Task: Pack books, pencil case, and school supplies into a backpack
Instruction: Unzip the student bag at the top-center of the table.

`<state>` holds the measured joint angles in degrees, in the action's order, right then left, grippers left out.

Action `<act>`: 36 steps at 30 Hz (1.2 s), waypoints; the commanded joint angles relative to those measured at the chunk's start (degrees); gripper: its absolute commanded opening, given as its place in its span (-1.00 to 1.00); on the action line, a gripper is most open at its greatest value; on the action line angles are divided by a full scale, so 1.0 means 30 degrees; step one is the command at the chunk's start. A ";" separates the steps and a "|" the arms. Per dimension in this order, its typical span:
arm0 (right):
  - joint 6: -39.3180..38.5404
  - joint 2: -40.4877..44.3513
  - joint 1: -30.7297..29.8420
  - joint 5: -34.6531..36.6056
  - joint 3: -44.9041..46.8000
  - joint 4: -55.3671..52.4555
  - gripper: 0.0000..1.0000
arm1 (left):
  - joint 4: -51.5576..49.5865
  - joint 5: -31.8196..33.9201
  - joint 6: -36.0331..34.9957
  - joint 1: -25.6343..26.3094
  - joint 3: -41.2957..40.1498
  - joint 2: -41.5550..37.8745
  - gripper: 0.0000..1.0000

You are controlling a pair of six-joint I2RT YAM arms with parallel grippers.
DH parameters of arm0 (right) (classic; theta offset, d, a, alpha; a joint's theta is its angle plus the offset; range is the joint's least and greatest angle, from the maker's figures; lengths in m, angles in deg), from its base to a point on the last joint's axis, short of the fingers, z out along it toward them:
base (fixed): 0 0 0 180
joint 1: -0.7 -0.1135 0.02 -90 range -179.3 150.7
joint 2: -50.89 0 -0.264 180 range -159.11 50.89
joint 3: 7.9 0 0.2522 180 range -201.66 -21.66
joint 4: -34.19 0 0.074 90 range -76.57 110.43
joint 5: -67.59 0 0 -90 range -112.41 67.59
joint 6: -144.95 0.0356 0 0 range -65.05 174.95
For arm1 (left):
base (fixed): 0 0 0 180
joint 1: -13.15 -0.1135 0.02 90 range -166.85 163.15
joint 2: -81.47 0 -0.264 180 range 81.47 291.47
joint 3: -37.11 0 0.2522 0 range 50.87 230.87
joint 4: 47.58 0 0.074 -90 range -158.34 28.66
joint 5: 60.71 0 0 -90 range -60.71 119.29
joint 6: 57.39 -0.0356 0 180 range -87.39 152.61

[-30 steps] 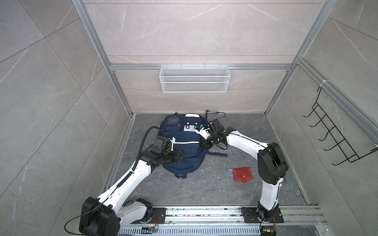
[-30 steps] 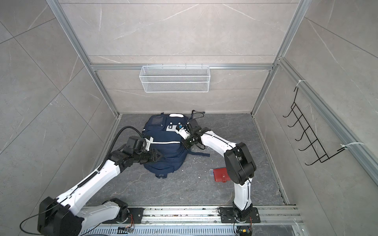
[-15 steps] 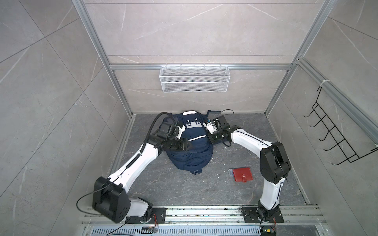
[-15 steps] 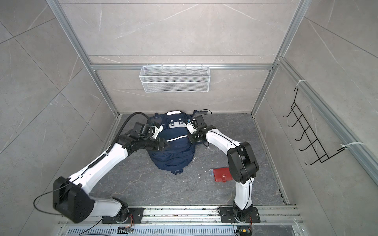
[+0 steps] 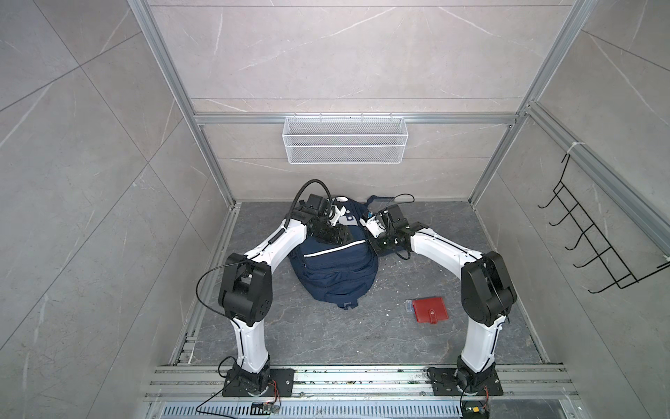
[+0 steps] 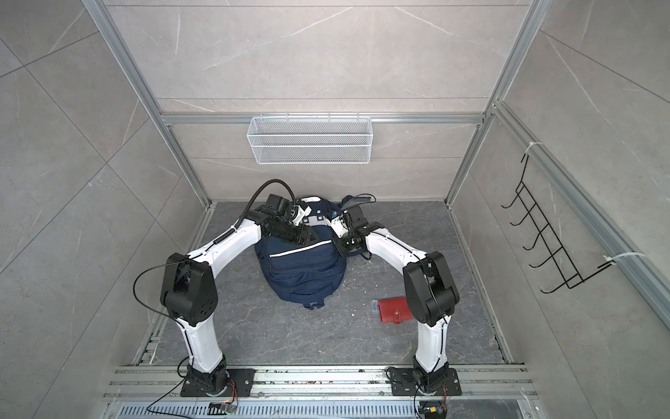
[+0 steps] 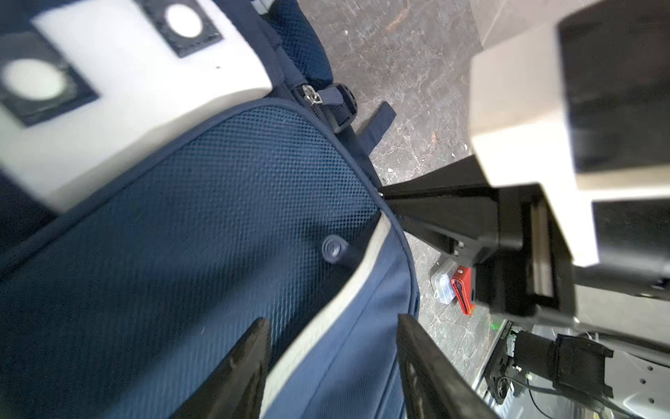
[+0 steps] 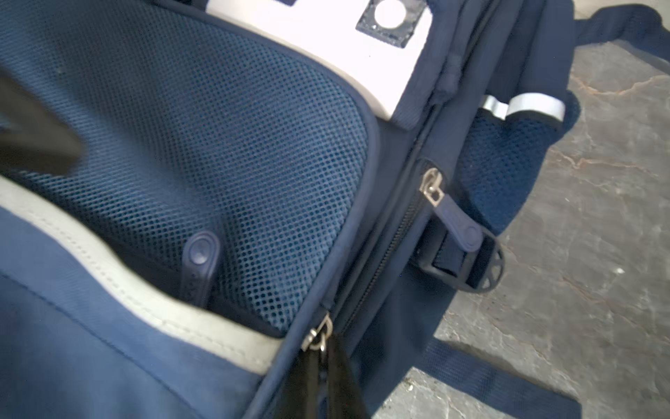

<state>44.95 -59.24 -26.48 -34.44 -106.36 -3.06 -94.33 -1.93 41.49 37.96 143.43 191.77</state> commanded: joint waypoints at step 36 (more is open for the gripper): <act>-0.0476 0.1252 -0.0035 -0.2609 0.0547 0.0364 -1.00 | 0.2457 -0.0759 0.4740 0.0783 -0.1945 -0.1399 -1.00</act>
<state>44.20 -58.60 -26.04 -38.92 -106.28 -4.50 -88.19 -4.64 48.58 41.20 135.71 190.64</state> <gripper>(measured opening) 0.069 0.056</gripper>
